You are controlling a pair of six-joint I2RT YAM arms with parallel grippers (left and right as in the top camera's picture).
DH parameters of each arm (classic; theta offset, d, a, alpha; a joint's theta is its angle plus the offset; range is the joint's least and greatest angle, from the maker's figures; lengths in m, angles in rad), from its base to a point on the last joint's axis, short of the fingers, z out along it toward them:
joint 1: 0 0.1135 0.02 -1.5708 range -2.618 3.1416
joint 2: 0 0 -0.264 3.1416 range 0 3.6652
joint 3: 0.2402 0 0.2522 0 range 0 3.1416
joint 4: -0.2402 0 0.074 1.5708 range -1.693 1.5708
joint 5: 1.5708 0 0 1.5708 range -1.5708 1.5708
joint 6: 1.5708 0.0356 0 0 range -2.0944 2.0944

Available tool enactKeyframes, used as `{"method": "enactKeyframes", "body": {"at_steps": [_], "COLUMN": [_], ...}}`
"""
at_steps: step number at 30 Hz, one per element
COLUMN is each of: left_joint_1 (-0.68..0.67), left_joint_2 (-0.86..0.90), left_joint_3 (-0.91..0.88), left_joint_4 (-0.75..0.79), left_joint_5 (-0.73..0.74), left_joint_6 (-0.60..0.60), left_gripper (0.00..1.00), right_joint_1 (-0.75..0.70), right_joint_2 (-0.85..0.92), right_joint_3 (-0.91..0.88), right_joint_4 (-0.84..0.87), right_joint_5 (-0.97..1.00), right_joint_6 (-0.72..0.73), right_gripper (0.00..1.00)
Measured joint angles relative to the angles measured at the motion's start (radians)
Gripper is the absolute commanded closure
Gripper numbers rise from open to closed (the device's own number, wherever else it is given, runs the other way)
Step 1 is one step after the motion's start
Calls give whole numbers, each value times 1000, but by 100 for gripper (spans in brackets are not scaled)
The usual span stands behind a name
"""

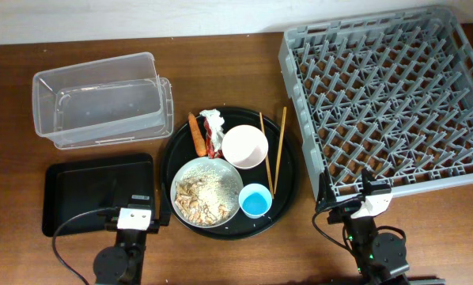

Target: Sort waste into correct bins and load items into the dishwasher rack

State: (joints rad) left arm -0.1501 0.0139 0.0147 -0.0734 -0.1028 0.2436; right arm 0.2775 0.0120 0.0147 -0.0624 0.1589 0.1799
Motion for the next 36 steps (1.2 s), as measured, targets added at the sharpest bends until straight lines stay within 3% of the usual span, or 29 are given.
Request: {"method": "enactKeyframes", "body": {"at_steps": [32, 36], "left_joint_1": [0, 0], "left_joint_2": [0, 0], "left_joint_3": [0, -2], "left_joint_4": [3, 53], "left_joint_5": [-20, 93], "left_joint_6": [1, -5], "left_gripper": [1, 1], "right_joint_1": [0, 0], "right_joint_2": [0, 0], "right_joint_3": [0, 1], "right_joint_4": [3, 42], "right_joint_5": [-1, -77], "right_joint_6": [0, 0], "right_gripper": [2, 2]}}
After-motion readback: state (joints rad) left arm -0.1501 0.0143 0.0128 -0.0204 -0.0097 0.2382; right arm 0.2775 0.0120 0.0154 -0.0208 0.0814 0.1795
